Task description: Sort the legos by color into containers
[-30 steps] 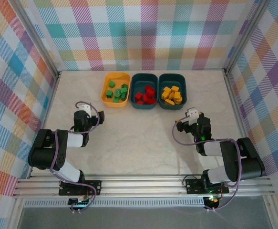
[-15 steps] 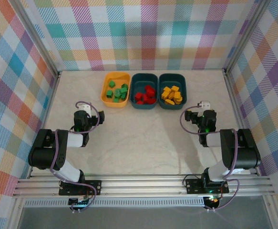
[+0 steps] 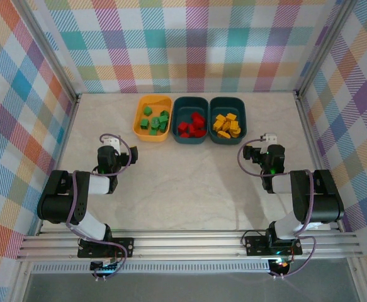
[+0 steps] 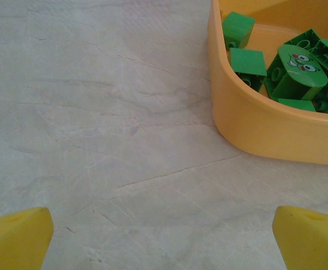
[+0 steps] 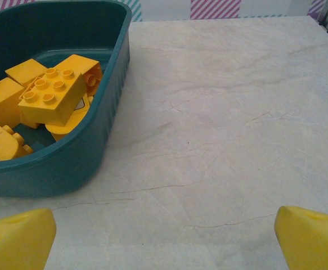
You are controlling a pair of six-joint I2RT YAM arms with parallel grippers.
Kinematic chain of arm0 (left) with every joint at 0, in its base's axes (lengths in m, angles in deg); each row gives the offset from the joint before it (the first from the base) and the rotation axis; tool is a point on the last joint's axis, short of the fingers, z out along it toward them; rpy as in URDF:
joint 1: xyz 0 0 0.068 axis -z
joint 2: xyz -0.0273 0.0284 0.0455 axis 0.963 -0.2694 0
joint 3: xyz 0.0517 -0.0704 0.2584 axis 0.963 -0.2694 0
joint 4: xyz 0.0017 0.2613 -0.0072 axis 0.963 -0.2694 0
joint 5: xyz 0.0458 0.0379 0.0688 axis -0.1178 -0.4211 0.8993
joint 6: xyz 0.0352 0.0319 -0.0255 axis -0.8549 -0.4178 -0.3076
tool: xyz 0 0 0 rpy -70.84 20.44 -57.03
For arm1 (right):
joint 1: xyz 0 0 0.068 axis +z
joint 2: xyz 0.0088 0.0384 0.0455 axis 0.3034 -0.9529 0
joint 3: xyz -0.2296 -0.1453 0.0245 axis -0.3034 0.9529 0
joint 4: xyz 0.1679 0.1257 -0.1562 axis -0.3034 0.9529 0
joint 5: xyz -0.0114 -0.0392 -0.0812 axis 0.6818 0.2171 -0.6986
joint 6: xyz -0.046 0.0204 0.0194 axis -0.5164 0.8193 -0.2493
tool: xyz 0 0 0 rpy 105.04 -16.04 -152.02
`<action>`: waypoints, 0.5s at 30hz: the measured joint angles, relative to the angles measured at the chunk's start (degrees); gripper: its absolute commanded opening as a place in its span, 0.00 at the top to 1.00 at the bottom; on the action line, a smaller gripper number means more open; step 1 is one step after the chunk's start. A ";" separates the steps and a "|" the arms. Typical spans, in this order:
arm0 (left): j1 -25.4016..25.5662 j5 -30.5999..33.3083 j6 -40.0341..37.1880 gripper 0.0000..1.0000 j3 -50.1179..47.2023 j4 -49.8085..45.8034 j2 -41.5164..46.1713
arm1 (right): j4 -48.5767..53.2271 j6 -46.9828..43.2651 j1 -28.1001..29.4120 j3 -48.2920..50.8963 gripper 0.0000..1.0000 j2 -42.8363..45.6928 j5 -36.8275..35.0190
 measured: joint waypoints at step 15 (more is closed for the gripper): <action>0.02 0.00 0.00 0.00 0.02 -0.48 0.00 | 0.02 -0.02 0.37 0.00 0.00 0.00 0.00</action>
